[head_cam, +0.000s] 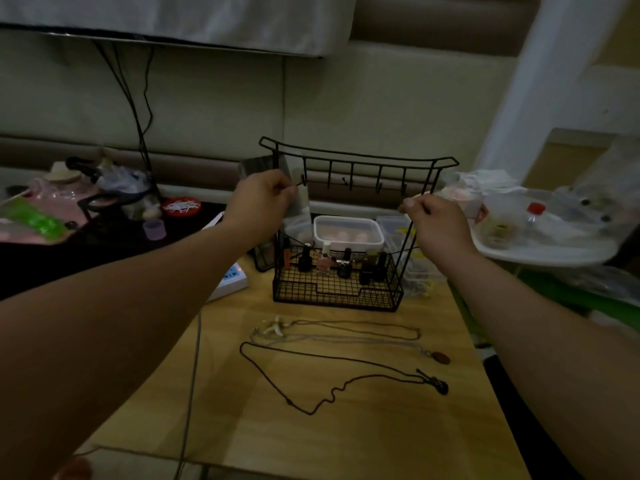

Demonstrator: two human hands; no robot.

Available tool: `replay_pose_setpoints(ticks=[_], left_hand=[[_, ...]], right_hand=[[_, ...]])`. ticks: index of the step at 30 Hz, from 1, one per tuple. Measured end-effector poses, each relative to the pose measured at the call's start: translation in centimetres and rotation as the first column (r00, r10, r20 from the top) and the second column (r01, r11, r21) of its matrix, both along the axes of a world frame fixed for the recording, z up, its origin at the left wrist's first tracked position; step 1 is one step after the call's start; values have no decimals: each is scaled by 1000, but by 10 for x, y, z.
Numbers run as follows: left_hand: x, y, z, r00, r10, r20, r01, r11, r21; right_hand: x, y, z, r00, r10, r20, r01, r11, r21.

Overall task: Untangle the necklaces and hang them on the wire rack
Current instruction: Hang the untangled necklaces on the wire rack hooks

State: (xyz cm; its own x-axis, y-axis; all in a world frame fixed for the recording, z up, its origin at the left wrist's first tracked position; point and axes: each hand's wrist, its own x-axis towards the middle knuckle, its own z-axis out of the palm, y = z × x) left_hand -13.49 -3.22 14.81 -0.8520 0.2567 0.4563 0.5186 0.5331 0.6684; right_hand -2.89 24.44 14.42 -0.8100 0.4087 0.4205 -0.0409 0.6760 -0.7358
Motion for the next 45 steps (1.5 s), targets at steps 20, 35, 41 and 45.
replay_pose_setpoints(ticks=[20,35,41,45], left_hand=[[15,10,-38,992,127,-12,-128,976,-176],[97,1,-68,986,71,153,-51,990,-132],[154,-7,-92,881,-278,384,451,739,-500],[165,-13,-103,840,-252,480,539,476,-694]], right_hand=[[-3,-19,-38,991,-63,120,79,988,-136],[73,-40,-77,958,-15,288,30,998,-48],[129,-76,-109,849,202,489,-331,924,193],[135,-94,-112,771,278,572,-482,842,241]])
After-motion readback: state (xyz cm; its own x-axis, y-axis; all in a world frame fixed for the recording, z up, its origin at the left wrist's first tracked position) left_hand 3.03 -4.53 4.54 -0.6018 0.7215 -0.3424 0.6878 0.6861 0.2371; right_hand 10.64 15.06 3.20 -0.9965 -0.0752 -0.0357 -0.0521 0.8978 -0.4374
